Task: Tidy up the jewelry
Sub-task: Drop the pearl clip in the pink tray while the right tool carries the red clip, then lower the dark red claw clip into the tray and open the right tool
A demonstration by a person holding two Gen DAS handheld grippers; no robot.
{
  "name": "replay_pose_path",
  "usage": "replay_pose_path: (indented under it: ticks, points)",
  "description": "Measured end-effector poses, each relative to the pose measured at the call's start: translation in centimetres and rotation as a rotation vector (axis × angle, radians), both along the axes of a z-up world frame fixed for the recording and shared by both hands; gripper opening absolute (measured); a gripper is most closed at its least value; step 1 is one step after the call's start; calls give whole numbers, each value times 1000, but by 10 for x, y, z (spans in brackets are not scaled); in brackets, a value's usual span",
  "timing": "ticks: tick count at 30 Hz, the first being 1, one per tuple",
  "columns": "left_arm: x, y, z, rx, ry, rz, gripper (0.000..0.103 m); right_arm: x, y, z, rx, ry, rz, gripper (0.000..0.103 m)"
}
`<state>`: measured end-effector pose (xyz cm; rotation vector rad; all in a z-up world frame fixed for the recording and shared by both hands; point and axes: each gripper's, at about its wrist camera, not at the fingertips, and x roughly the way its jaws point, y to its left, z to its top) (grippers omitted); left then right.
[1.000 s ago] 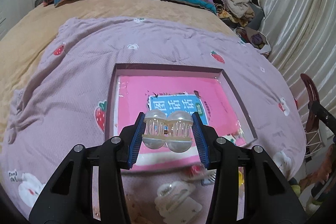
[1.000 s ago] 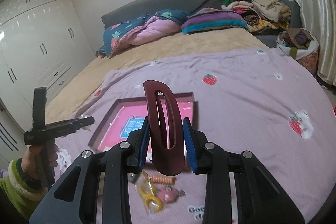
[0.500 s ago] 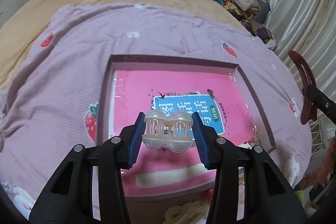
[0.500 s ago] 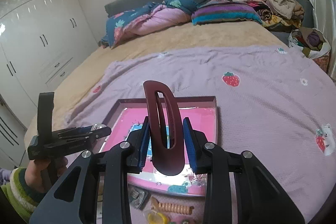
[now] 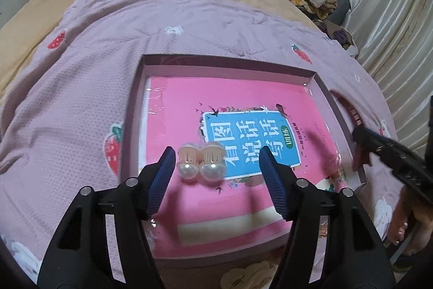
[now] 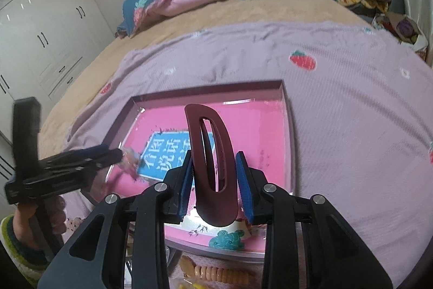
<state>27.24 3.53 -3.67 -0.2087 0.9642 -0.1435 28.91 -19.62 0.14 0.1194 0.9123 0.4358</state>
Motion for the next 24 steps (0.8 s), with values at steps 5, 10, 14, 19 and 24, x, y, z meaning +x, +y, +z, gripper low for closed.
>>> replay_pose_path:
  ticks: [5, 10, 14, 19, 24]
  points:
    - [-14, 9, 7, -5, -10, 26, 71, 5, 5, -18, 7, 54, -11, 32]
    - [-30, 13, 19, 3, -39, 61, 84, -6, -1, -15, 6, 33, -44, 69]
    - [-39, 13, 26, 0, -40, 78, 88, -24, -12, 0, -5, -22, -72, 79]
    - [-52, 10, 40, 11, -68, 89, 93, -42, -25, 19, -3, -72, -91, 88]
    - [-68, 8, 53, 16, -90, 102, 93, -61, -35, 37, 16, -100, -95, 89]
